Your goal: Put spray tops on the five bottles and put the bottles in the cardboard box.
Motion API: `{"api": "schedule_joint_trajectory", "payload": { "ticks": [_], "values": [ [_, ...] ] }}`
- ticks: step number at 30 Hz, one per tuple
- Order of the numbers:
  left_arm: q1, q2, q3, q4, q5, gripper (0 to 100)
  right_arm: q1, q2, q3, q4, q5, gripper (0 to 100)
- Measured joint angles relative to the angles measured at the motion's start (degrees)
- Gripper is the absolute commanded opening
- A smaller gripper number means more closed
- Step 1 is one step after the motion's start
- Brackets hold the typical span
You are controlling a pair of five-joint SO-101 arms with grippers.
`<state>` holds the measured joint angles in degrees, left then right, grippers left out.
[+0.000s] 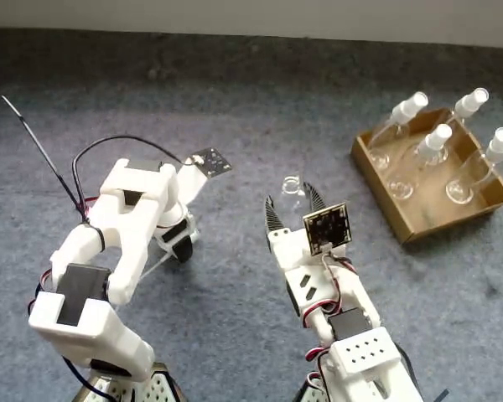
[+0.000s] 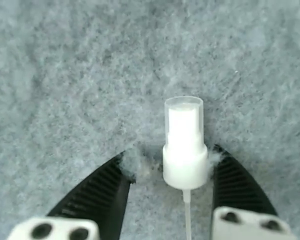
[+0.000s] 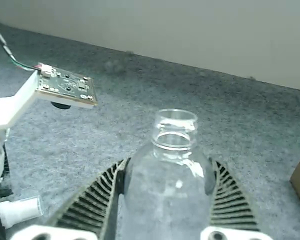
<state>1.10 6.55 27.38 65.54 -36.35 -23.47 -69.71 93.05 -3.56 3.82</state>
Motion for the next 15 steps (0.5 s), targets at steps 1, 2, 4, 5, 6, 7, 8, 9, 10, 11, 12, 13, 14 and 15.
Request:
{"api": "schedule_joint_trajectory", "payload": {
  "ticks": [1,2,4,5,6,7,8,9,10,11,12,13,14,15],
  "values": [
    [0.00,0.00,0.00,0.00,0.00,17,0.00,0.00,0.00,0.00,0.00,15.9],
    [0.00,0.00,0.00,0.00,0.00,14,0.00,0.00,0.00,0.00,0.00,15.9],
    [0.00,0.00,0.00,-0.09,0.00,7,0.00,0.00,0.00,0.00,0.00,15.9],
    [0.00,0.00,0.00,-0.79,0.00,4,0.00,0.00,0.00,0.00,0.00,15.9],
    [0.00,0.00,0.00,-1.32,0.00,2,0.00,0.00,0.00,0.00,0.00,15.9],
    [0.00,0.00,0.00,-1.58,0.00,0,0.00,0.00,0.00,0.00,0.00,15.9],
    [0.00,0.00,0.00,-1.67,0.00,1,0.00,0.00,0.00,0.00,0.00,15.9],
    [0.00,0.00,0.00,-1.76,0.00,1,0.00,0.00,0.00,0.00,0.00,15.9],
    [0.00,0.00,0.00,-1.93,0.00,2,0.00,0.00,0.00,0.00,0.00,15.9],
    [0.00,0.00,0.00,-1.93,0.00,1,0.00,0.00,0.00,0.00,0.00,15.9],
    [0.00,0.00,0.00,-1.93,0.00,1,0.00,0.00,0.00,0.00,0.00,15.9],
    [0.00,0.00,0.00,-1.93,0.00,1,0.00,0.00,0.00,0.00,0.00,15.9],
    [0.00,0.00,0.00,-1.93,0.00,0,0.00,0.00,0.00,0.00,0.00,15.9],
    [0.00,0.00,0.00,-1.93,0.00,0,0.00,0.00,0.00,0.00,0.00,15.9]
  ]
}}
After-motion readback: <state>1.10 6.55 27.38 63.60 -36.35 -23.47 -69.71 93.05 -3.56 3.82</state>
